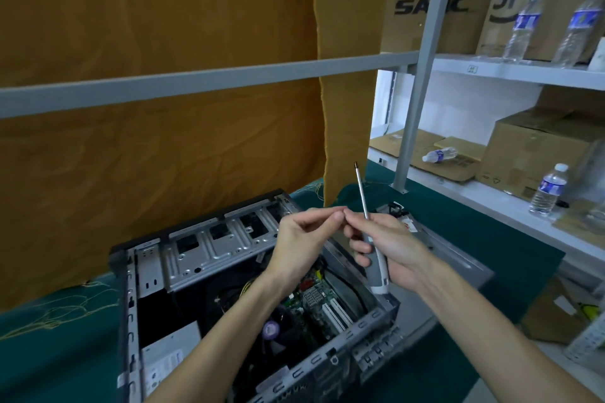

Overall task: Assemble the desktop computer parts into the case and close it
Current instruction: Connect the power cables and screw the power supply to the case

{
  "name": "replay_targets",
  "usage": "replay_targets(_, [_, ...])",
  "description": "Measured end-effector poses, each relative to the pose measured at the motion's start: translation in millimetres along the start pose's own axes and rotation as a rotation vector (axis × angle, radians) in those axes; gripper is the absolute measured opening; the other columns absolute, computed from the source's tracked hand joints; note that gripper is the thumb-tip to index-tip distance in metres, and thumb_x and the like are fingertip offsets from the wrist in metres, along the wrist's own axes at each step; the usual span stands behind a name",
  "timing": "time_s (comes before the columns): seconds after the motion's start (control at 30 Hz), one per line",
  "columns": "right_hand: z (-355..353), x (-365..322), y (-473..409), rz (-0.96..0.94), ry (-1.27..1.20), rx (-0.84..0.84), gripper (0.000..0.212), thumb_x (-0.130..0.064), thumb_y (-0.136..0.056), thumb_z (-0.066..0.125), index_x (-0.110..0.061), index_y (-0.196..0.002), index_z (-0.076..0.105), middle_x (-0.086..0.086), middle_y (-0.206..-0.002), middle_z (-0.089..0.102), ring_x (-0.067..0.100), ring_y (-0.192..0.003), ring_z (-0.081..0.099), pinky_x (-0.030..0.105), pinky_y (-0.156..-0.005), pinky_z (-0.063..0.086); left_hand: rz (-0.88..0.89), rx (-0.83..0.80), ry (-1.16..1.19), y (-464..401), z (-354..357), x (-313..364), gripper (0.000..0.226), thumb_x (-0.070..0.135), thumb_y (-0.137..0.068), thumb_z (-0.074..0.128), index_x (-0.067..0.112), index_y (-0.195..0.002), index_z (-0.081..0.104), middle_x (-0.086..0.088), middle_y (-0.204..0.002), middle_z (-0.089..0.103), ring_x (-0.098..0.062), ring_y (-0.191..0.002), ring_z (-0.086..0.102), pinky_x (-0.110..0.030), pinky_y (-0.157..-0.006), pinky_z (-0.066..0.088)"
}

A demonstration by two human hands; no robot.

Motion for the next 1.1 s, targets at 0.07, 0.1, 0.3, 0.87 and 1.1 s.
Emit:
replay_targets(0.07, [13,3,13,-0.028,0.026,0.054,0.035,-0.036,-0.086,0.076,-0.005,-0.1,0.069,0.002,-0.074,0.063,0.01,-0.05,0.044,0.025,-0.043,0.04,-0.031,0.056,0.054,18,-2,4,0.018,0.014,-0.097,0.068,0.006,-0.11,0.078,-0.01,-0.097,0.078,-0.023,-0.097,0.074,-0.027,-0.088,0.057])
replay_targets(0.1, [20,6,19,-0.037,0.05,0.082,0.037,-0.04,-0.087,0.074,-0.005,-0.099,0.068,0.002,-0.071,0.062,0.01,-0.049,0.044,0.025,-0.042,0.04,-0.053,0.071,0.093,27,-1,4,0.019,0.016,-0.098,0.066,0.006,-0.109,0.078,-0.014,-0.092,0.076,-0.027,-0.09,0.073,-0.033,-0.087,0.058])
replay_targets(0.3, [71,35,70,0.021,0.228,0.023,0.046,-0.055,-0.093,0.067,-0.011,-0.102,0.057,-0.002,-0.063,0.049,0.014,-0.05,0.045,0.028,-0.044,0.042,-0.143,0.14,0.303,89,-27,12,0.025,0.025,-0.097,0.065,0.008,-0.112,0.076,-0.024,-0.105,0.074,-0.029,-0.092,0.073,-0.03,-0.068,0.061])
replay_targets(0.87, [162,127,251,-0.033,0.505,-0.242,0.01,-0.03,-0.107,0.052,-0.034,-0.115,0.058,0.01,-0.097,0.072,0.025,-0.056,0.057,0.027,-0.039,0.045,-0.259,0.115,0.356,265,-121,17,0.019,0.024,-0.095,0.066,0.007,-0.091,0.073,-0.011,-0.092,0.067,-0.018,-0.091,0.069,-0.029,-0.079,0.061])
replay_targets(1.1, [166,147,282,-0.014,0.558,-0.266,0.016,-0.024,-0.107,0.053,-0.017,-0.122,0.056,0.011,-0.094,0.073,0.021,-0.052,0.054,0.026,-0.039,0.044,-0.232,0.114,0.162,313,-127,16,0.022,0.022,-0.098,0.064,0.001,-0.094,0.071,-0.009,-0.075,0.064,-0.019,-0.078,0.067,-0.036,-0.082,0.062])
Point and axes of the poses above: each hand's wrist, its own y-axis away from the middle knuckle, its own z-axis out of the palm, x = y × z, the point moved 8 cm from there along -y, towards the middle knuckle
